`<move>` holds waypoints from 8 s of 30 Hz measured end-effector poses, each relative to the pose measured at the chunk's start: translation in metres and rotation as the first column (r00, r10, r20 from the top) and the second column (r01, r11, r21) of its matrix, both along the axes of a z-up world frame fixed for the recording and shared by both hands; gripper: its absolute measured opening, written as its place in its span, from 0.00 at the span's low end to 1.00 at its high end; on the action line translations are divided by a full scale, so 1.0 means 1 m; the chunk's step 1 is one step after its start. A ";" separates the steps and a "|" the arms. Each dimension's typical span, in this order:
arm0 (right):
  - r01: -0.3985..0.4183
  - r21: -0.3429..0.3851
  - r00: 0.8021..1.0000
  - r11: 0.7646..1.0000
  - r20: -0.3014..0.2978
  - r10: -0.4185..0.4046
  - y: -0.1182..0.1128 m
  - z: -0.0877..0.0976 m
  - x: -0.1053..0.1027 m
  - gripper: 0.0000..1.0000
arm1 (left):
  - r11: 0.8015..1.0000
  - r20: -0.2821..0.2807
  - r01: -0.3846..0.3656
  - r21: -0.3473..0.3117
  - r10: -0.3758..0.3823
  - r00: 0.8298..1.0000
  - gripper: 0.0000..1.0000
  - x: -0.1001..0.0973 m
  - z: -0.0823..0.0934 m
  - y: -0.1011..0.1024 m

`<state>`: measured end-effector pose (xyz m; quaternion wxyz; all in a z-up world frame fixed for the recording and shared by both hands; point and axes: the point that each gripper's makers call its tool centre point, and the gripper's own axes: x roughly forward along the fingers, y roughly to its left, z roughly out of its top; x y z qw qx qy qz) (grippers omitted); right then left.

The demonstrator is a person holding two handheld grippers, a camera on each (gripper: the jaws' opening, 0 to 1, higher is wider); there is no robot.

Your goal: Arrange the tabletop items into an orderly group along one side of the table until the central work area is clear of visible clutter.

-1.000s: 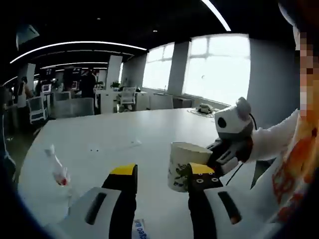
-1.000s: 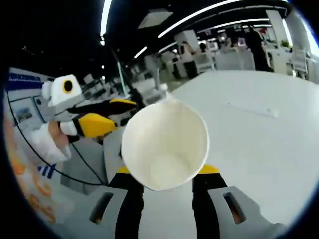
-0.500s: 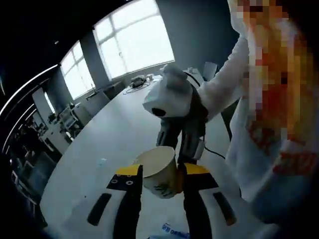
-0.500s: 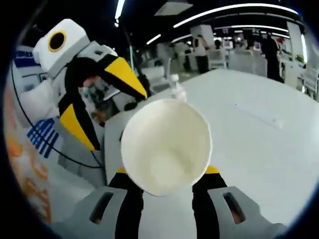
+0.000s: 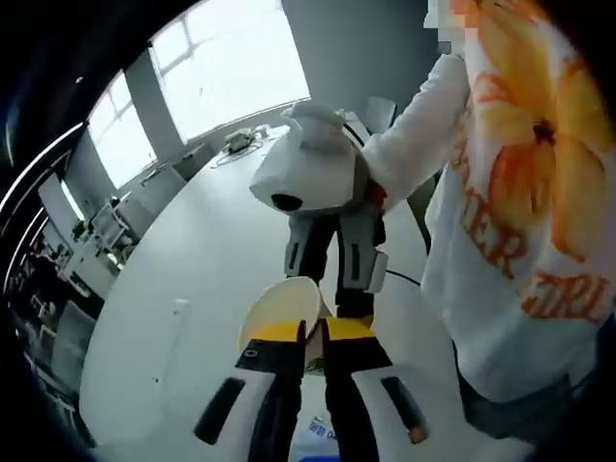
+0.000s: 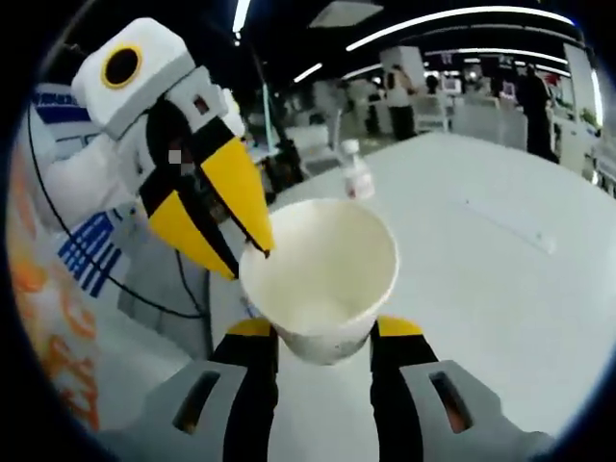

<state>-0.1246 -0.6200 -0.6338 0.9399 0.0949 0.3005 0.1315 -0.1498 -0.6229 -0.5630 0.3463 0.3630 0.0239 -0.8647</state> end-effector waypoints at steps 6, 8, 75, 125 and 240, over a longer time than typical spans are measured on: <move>-0.014 -0.011 1.000 1.000 -0.022 0.014 0.006 -0.011 -0.005 0.35 | 0.999 0.048 0.032 0.039 -0.034 0.998 0.00 -0.004 -0.011 0.010; -0.014 -0.012 1.000 1.000 -0.024 0.014 0.006 -0.012 -0.006 0.35 | 0.999 0.062 0.033 0.040 -0.035 0.997 0.00 -0.003 -0.013 0.011; 0.352 0.255 0.930 0.901 -0.203 -0.306 -0.038 -0.054 -0.041 0.38 | 0.967 0.241 -0.253 -0.019 0.250 0.938 0.00 0.238 -0.108 -0.054; 0.409 0.340 0.910 0.847 -0.219 -0.352 -0.044 -0.062 -0.041 0.39 | 0.951 0.224 -0.309 0.017 0.298 0.928 0.15 0.254 -0.129 -0.052; 0.510 0.252 0.857 0.822 -0.222 -0.464 -0.067 -0.063 -0.101 0.52 | 0.347 -0.046 -0.891 0.292 0.936 0.350 0.88 0.237 -0.155 0.132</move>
